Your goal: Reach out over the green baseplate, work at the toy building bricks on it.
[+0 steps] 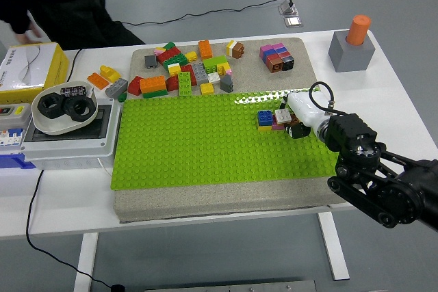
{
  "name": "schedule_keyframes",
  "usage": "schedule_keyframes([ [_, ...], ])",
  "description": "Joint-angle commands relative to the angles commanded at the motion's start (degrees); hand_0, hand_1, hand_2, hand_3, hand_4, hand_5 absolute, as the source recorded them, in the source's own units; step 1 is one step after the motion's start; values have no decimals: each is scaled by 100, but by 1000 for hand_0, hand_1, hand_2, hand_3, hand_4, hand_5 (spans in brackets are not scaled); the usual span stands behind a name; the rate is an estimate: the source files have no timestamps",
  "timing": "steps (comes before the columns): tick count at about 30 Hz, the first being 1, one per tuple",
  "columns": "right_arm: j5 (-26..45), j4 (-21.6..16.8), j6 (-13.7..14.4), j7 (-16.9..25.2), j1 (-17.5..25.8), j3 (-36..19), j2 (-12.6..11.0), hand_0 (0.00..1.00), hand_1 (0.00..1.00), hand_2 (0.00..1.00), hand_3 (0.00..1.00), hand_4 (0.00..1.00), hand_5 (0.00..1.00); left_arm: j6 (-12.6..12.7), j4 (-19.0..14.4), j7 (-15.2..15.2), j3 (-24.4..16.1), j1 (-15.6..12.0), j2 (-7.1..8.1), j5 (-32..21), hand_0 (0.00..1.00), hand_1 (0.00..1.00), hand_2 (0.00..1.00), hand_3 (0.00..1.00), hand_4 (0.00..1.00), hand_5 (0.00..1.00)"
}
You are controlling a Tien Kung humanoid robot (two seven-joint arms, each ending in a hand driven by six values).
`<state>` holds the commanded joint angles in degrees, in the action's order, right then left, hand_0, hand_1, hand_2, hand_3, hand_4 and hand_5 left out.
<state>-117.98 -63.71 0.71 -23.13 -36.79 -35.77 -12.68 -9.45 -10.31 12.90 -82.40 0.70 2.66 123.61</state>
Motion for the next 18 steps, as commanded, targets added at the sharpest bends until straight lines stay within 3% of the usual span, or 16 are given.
schedule_keyframes([
  [18, 97, 1, 15, 17, -28, -20, 50, 792, 799, 856, 585, 648, 130, -6, 0, 0, 3, -8, 0, -6, 724, 317, 349, 578, 458, 186],
])
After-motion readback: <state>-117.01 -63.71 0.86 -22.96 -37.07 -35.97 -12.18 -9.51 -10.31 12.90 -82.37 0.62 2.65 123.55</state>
